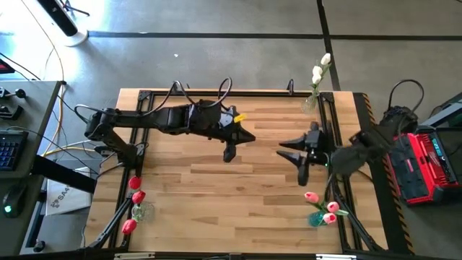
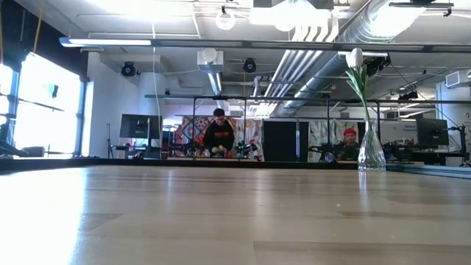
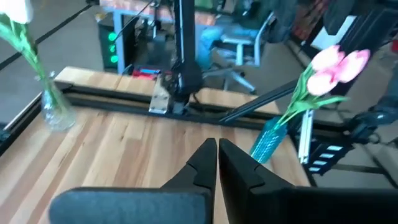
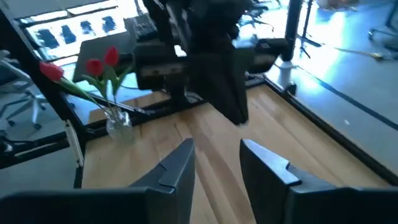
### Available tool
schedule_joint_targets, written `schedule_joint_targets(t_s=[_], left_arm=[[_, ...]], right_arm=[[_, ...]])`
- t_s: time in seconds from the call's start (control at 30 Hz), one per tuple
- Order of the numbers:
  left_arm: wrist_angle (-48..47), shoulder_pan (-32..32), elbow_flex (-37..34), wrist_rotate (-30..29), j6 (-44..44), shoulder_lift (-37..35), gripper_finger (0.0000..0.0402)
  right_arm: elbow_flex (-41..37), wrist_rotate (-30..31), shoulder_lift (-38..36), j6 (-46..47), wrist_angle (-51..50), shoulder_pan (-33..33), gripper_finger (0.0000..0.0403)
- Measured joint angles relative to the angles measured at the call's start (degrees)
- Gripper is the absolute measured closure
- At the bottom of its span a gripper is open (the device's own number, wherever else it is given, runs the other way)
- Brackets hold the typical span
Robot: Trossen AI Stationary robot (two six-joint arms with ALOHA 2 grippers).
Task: Sort flowers into vase by color
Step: Return to Home Position
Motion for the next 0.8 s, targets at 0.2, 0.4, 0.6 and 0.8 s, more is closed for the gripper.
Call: schedule_joint_targets(t_s=[0.2,0.4,0.6,0.8], left_arm=[[0.8,2.2,0.0,2.8,0.0,-1.4,0.0401],[-2.5,4.8,0.0,3.0,3.1,-5.4,0.0401],[-7.5,8.4,0.0,5.9,5.6,-6.6,0.0401],[2.4,9.6,-8.7,11.3,2.5,-6.7,0.0401]], right_arm=[[0.0,-7.2,-3.6,-9.6,6.0,-7.5,0.033],[0.0,-12.5,-10.0,-13.0,5.7,-13.6,0.0393],[-1.8,-15.8,-13.3,-15.0,5.9,-18.6,0.0398],[-16.2,-26.6,-13.8,-13.1,21.3,-24.6,0.0402]])
